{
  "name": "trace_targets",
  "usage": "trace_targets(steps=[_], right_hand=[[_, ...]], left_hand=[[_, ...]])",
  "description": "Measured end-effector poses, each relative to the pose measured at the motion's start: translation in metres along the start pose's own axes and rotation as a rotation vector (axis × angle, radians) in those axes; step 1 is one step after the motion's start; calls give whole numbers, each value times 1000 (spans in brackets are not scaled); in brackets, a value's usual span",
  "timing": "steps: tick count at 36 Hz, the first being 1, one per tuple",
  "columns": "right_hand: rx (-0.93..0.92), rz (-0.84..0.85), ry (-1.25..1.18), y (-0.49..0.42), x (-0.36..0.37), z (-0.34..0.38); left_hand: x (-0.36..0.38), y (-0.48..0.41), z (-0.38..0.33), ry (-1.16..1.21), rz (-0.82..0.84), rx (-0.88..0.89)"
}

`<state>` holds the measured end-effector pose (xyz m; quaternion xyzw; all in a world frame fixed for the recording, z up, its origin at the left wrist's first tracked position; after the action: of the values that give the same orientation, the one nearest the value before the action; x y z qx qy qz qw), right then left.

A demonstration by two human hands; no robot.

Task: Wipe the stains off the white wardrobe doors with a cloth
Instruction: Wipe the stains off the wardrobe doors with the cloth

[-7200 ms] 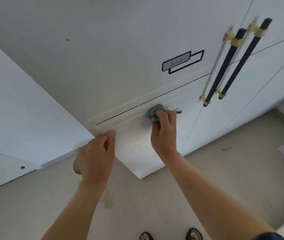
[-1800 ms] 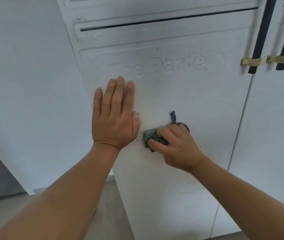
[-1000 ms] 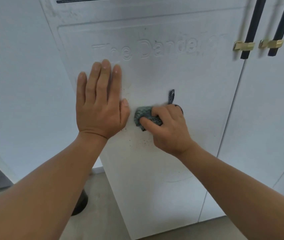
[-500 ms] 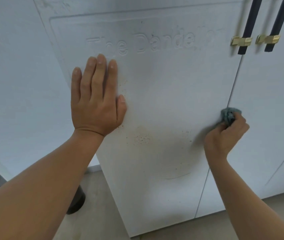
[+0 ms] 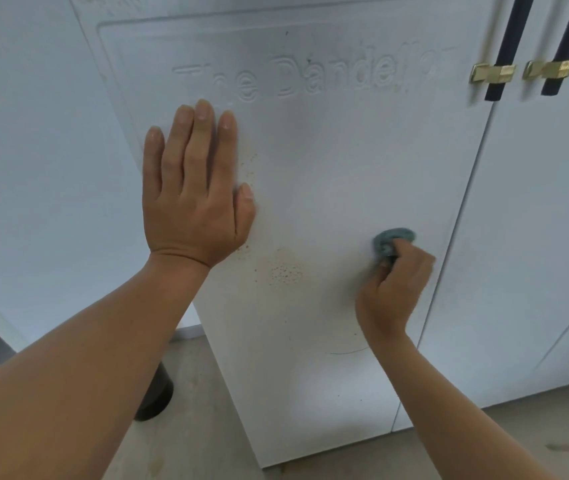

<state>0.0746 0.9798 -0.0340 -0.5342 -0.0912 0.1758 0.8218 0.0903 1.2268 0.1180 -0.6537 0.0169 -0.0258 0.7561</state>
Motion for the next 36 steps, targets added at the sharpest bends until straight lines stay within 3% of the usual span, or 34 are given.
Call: trace_targets(steps=[3,7,9,11,15,17,22,23,26,31,36], right_hand=[[-200,126,-30,1,6,2],[126,-58,-86,-18,-5,-17],[197,-125,-48,-17,-5,-6],[61,-76,-68,-11,4,18],[-412,144,-101,-4,19,47],[-520,140,-83,-8,18,44],[-51,-22,-101,1,14,31],[-95,14,-116,5,17,43],[-479,215,-180,8,25,80],[-434,147,-207,-36,26,100],[-798,271,-157,-13,32,118]], left_hand=[[0,0,0,-1,-3,-2],[0,0,0,-2,0,-3],[0,1,0,-2,4,-6],[0,1,1,6,9,-7],[0,1,0,4,11,-5],[0,1,0,7,8,-6],[0,0,1,10,12,-11],[0,0,1,10,13,-11],[1,1,0,11,18,-9],[0,0,1,6,17,-16],[0,1,1,13,22,-19]])
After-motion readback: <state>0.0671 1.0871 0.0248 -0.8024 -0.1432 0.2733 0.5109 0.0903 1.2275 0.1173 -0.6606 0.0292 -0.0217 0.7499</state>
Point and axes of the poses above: each hand's wrist, its own y-axis away from the middle knuckle, its own x-axis out of the palm, z = x × y, the point moved 6 cm from there along -y, towards the middle knuckle, and after that the axes turned 12 degrees about -x, right-handed, at the moved point
